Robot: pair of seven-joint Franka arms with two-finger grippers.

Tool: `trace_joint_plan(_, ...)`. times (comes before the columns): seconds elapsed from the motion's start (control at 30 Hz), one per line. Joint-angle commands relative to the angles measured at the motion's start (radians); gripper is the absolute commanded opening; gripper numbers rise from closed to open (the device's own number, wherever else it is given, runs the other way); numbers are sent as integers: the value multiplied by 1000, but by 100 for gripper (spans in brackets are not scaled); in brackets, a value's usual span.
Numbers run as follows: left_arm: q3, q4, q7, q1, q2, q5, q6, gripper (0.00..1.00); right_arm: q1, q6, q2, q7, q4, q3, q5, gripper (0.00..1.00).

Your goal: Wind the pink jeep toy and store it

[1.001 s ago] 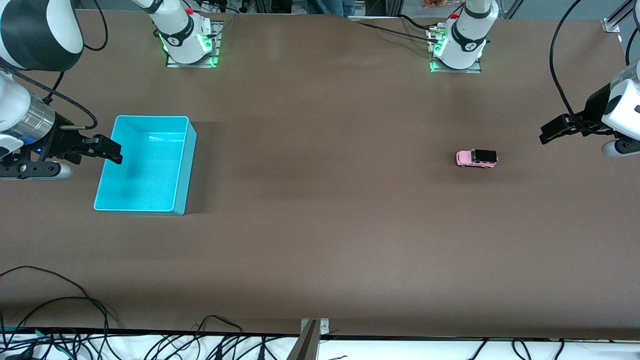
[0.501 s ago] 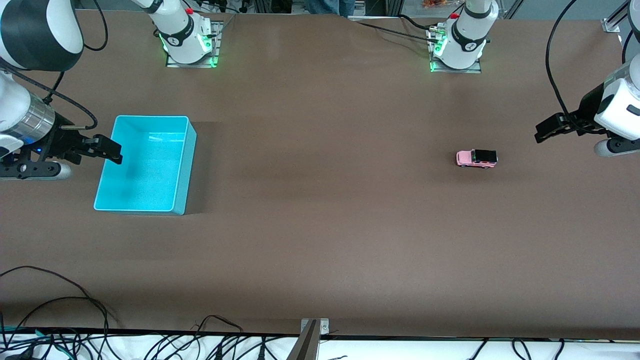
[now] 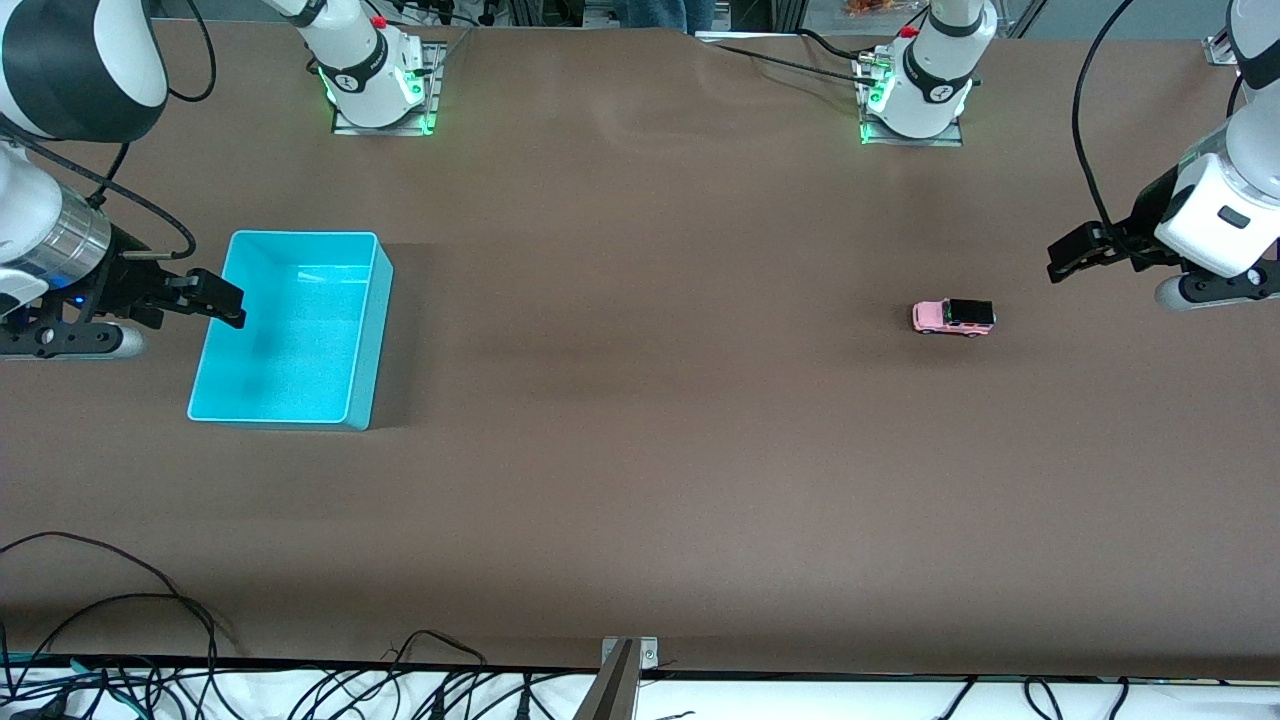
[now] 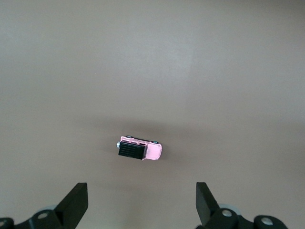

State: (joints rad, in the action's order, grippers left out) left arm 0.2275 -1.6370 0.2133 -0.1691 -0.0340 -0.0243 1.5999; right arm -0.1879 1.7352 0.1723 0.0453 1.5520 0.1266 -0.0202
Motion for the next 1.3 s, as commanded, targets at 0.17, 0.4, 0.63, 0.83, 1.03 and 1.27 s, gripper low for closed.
trace_joint_plan(0.17,-2,28,8,3,-9,-9,-18,100,-2,-14,-4,4,-7,-2,3,100)
trace_joint_plan(0.4,-4,28,6,-4,-12,-9,-15,100,-2,-14,-4,5,-7,-1,3,100)
trace_joint_plan(0.63,-2,28,6,7,-35,0,-8,100,-1,-14,-4,4,-7,1,3,100)
trace_joint_plan(0.83,1,28,6,14,-47,4,63,100,-1,-14,-4,5,-6,-1,3,100)
trace_joint_plan(1.03,0,63,5,19,-58,44,71,100,-1,-13,-2,4,-6,-1,3,100)
trace_joint_plan(1.27,-7,74,-2,5,-75,30,68,100,1,-9,-1,4,-6,1,3,100)
